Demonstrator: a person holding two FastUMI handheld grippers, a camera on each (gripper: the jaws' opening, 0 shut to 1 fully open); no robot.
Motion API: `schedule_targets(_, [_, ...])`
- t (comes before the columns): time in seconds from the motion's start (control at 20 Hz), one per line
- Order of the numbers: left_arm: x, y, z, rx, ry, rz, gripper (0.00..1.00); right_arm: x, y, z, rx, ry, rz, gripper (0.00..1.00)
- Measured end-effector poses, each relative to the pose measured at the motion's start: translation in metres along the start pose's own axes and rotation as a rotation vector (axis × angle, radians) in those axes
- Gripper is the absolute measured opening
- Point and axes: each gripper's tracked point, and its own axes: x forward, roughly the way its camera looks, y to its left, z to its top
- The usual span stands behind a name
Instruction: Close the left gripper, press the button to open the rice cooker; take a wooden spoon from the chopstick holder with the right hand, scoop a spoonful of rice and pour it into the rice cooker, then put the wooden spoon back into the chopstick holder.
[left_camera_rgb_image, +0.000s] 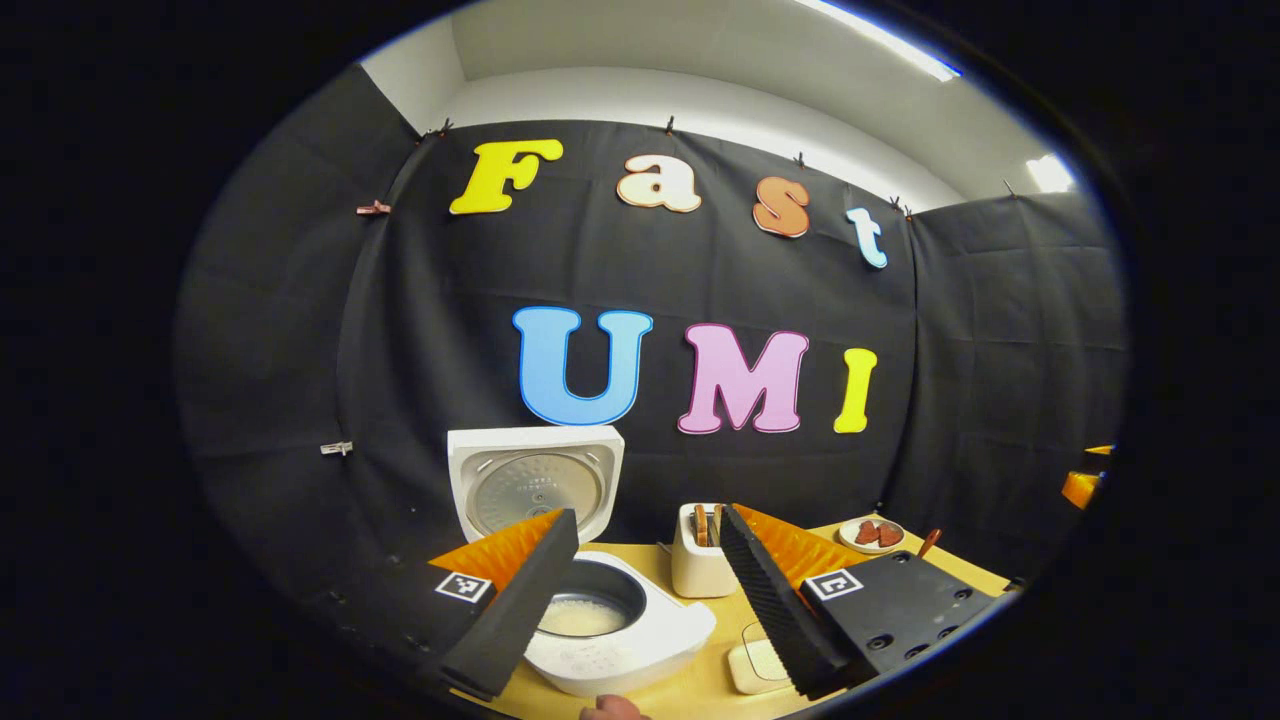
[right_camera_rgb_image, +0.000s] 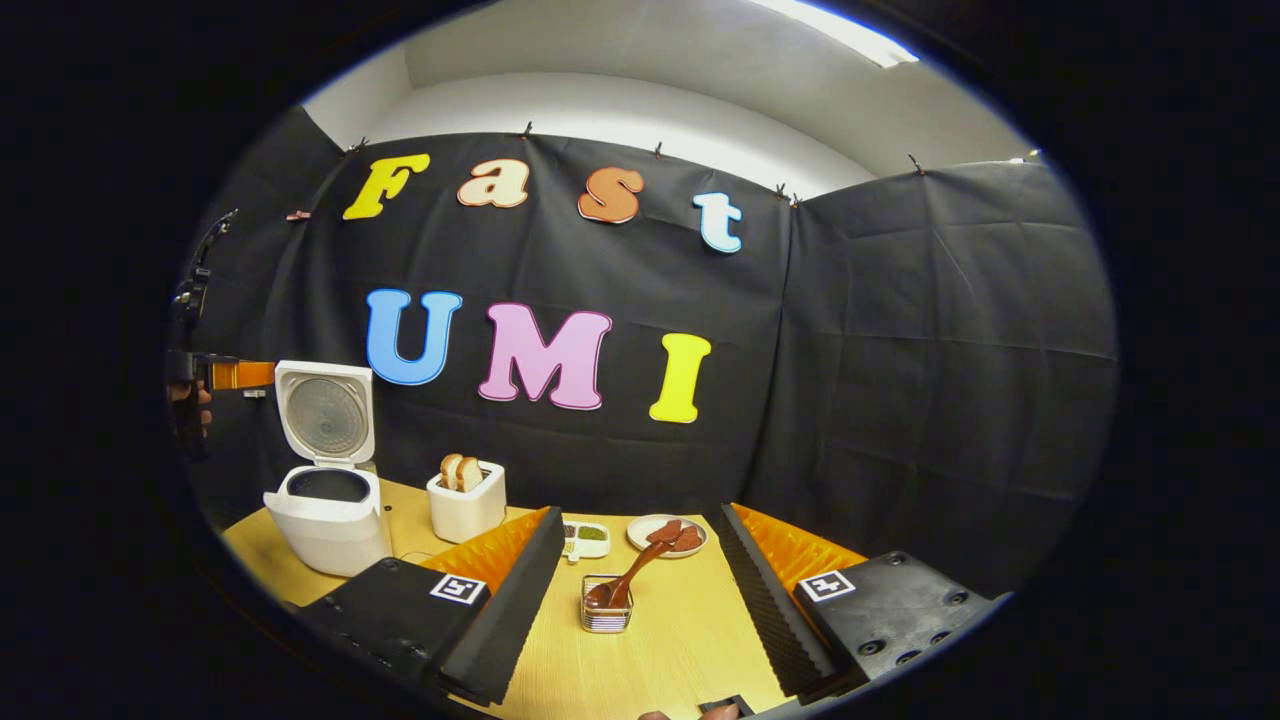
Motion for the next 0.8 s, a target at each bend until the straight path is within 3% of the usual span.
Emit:
schedule_targets(0.55, [-0.059,-0.043,0.022,0.092,-0.063,0.113,0.98,0.069,-0.026,-0.036,0.031,0.033,0.121,0.98])
schedule_targets(0.8, [-0.06,-0.07,0.01,0.062,-0.026,0.134,0.98,0.115,-0.033,-0.067,0.036,0.075,0.164,0.98])
